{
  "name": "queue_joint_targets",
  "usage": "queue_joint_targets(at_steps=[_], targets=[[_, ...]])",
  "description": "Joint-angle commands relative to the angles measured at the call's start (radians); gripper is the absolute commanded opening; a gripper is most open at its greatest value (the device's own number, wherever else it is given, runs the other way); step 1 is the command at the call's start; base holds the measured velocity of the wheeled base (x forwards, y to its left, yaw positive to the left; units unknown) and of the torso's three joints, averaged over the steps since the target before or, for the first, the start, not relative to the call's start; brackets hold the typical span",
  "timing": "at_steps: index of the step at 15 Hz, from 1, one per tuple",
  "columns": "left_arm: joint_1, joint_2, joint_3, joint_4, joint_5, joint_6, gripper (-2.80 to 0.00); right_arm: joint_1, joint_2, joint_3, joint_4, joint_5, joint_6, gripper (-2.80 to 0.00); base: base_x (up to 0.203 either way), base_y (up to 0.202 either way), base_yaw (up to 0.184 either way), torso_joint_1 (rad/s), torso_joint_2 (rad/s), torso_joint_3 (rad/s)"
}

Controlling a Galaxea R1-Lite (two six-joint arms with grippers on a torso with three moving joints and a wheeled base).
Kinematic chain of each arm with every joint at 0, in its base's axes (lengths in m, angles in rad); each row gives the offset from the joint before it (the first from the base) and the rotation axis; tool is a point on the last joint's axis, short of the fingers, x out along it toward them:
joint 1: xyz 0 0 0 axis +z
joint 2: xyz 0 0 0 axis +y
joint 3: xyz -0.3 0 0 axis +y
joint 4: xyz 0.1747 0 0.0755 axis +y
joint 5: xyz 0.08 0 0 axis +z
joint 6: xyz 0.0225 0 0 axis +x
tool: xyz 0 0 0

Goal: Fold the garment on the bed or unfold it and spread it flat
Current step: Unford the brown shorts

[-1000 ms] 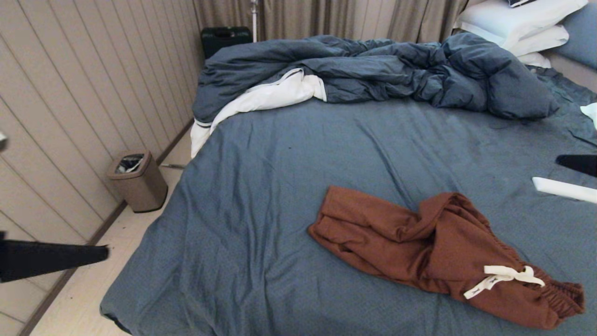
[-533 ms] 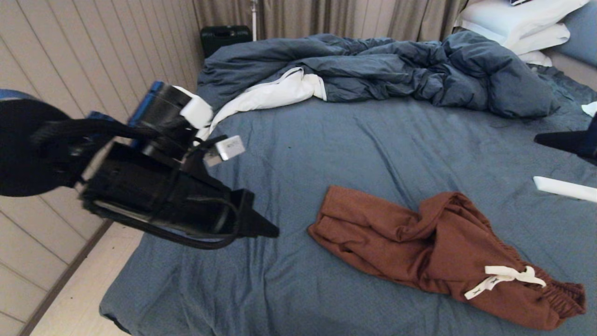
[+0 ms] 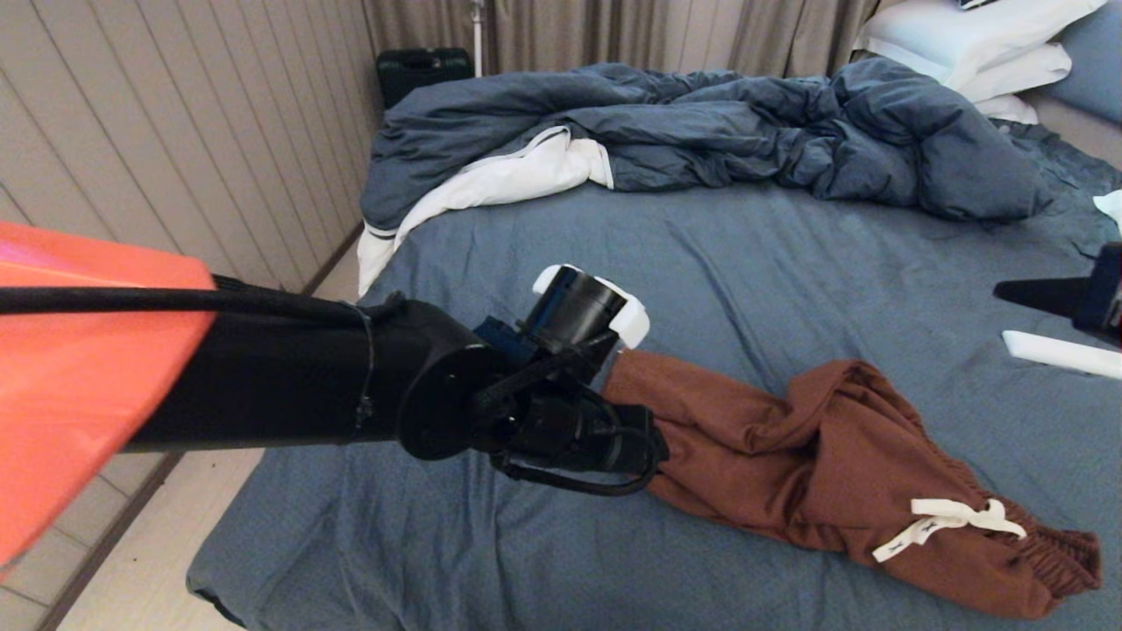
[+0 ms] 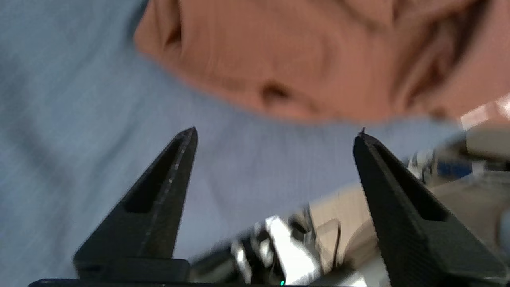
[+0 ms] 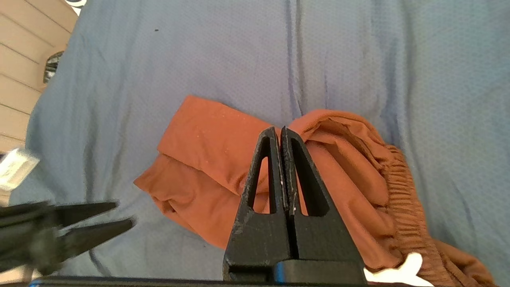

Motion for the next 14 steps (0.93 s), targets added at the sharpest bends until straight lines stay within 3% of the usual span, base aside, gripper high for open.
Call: queue_joint_targets(at_steps=[1,3,6,10,14], targets=[[-0.015,0.068,-0.011,-0.052,0.047,-0.015,0.0,0.001,-0.021,0.01,0.002,0.002,-0.003,-2.8,0.0,0.0,0.0,0.0,0.0,0.0],[-0.015,0.094,-0.021,-0.093,0.071,-0.019,0.0,0.002,-0.036,0.035,0.001,0.002,-0.005,-2.8,0.0,0.0,0.0,0.0,0.0,0.0],[-0.016,0.154,-0.054,-0.119,0.237,-0.051,0.0,0.002,-0.054,0.055,0.0,0.002,-0.019,-2.8,0.0,0.0,0.0,0.0,0.0,0.0],[-0.016,0.233,-0.107,-0.145,0.381,-0.063,0.0,0.003,-0.054,0.057,0.0,0.002,-0.019,-2.8,0.0,0.0,0.0,0.0,0.0,0.0],[-0.016,0.279,-0.165,-0.143,0.397,-0.064,0.0,0.003,-0.053,0.075,-0.001,0.002,-0.033,-2.8,0.0,0.0,0.0,0.0,0.0,0.0]])
